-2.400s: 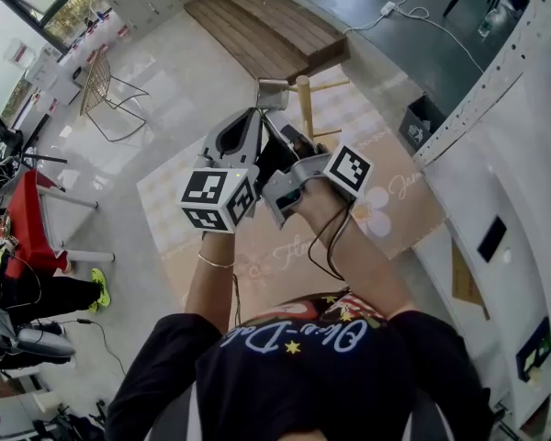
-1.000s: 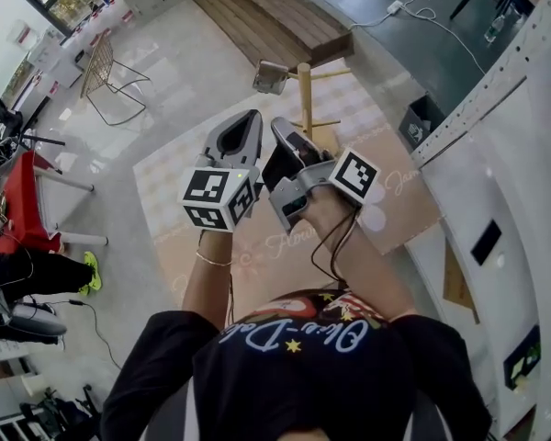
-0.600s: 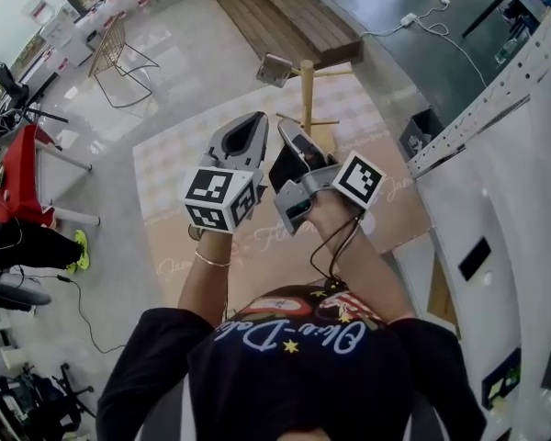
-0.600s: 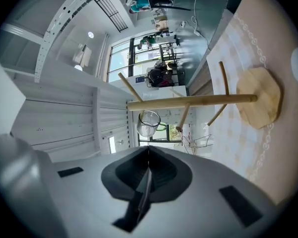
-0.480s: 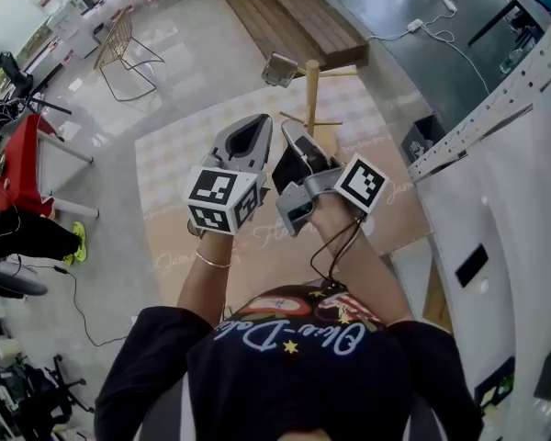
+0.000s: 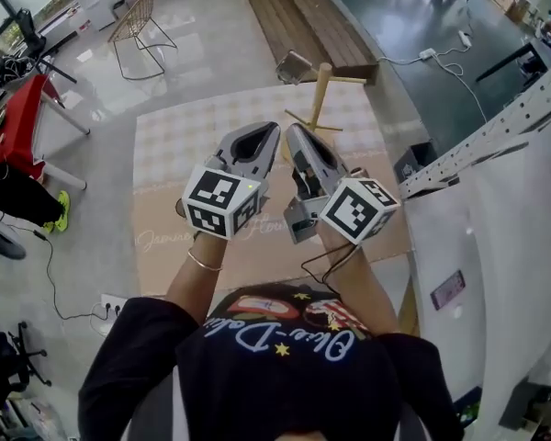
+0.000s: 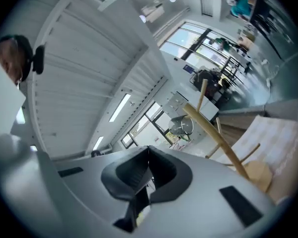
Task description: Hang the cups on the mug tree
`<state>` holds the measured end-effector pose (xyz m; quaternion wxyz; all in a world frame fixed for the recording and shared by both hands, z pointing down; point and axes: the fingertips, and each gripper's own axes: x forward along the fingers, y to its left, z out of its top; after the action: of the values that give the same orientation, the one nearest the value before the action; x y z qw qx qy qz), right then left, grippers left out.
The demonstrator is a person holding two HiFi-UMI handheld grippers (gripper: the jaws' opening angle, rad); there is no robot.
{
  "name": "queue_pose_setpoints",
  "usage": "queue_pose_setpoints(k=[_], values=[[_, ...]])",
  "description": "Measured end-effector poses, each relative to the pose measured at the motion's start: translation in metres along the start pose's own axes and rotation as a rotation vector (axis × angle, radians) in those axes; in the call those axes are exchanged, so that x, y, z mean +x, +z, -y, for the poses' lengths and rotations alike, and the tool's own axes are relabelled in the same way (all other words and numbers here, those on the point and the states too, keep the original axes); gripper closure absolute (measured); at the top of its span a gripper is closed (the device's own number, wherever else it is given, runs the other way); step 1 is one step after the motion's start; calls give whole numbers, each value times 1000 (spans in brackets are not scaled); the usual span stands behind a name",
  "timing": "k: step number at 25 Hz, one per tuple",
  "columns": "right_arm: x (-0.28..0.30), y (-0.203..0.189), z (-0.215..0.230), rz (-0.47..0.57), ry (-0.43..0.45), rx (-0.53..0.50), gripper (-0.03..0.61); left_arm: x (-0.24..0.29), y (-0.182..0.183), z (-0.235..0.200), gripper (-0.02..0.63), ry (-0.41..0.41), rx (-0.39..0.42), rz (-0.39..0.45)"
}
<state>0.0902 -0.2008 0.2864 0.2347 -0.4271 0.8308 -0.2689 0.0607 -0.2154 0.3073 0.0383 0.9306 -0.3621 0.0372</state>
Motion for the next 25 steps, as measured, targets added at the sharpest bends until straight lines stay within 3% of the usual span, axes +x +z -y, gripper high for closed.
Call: queue_pose_setpoints(k=[3, 8, 25], values=[[-5, -4, -4, -36, -16, -152, 569, -6, 0, 7, 606, -8, 5, -4], [-10, -11, -3, -75, -30, -257, 569, -12, -2, 15, 606, -3, 6, -9], [-56, 1, 0, -70, -47, -281, 569, -14, 1, 64, 606, -23, 20, 17]])
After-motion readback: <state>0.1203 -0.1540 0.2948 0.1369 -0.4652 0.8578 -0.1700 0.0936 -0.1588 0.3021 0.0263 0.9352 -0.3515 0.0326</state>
